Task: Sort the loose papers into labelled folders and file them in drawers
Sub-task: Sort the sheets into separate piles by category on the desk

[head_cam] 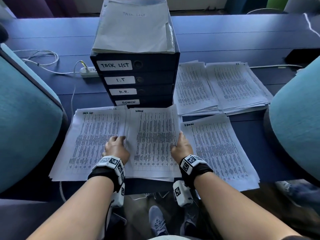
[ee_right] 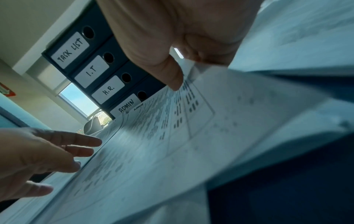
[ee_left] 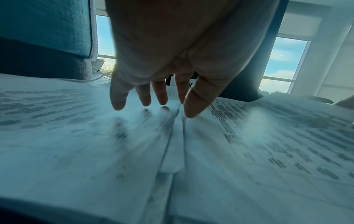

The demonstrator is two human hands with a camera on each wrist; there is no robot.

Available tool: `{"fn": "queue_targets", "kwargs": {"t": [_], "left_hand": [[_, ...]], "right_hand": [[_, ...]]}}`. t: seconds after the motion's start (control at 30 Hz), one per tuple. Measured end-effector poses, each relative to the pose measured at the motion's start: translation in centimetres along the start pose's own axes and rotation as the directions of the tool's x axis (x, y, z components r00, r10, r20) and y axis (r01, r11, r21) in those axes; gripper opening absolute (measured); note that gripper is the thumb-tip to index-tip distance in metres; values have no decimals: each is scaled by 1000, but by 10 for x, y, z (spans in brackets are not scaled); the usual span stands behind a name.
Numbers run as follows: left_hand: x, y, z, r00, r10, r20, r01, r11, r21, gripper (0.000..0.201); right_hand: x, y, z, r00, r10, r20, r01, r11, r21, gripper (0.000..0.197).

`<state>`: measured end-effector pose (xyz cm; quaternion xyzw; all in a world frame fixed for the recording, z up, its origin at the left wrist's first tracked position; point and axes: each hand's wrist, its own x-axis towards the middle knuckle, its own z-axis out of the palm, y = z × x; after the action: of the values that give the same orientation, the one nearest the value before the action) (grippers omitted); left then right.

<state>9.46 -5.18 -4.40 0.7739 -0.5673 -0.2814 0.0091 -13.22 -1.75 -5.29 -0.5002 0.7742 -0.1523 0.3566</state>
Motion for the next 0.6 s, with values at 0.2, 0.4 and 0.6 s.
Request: {"fn": "queue_targets", "kwargs": {"t": [0.2, 0.4, 0.6], "left_hand": [[-5, 13, 1, 998, 33, -49, -33, 999, -2, 58], [-16, 33, 12, 986, 166, -26, -167, 985, -47, 53], [-32, 63, 30, 965, 258, 37, -254, 963, -90, 48]], "right_hand": [[1, 4, -6, 995, -3, -98, -4, 998, -66, 79], [-4, 17, -22, 994, -51, -102, 46, 998, -52, 50], [-4, 40, -46, 990, -84, -110, 74, 993, -97, 34]]}}
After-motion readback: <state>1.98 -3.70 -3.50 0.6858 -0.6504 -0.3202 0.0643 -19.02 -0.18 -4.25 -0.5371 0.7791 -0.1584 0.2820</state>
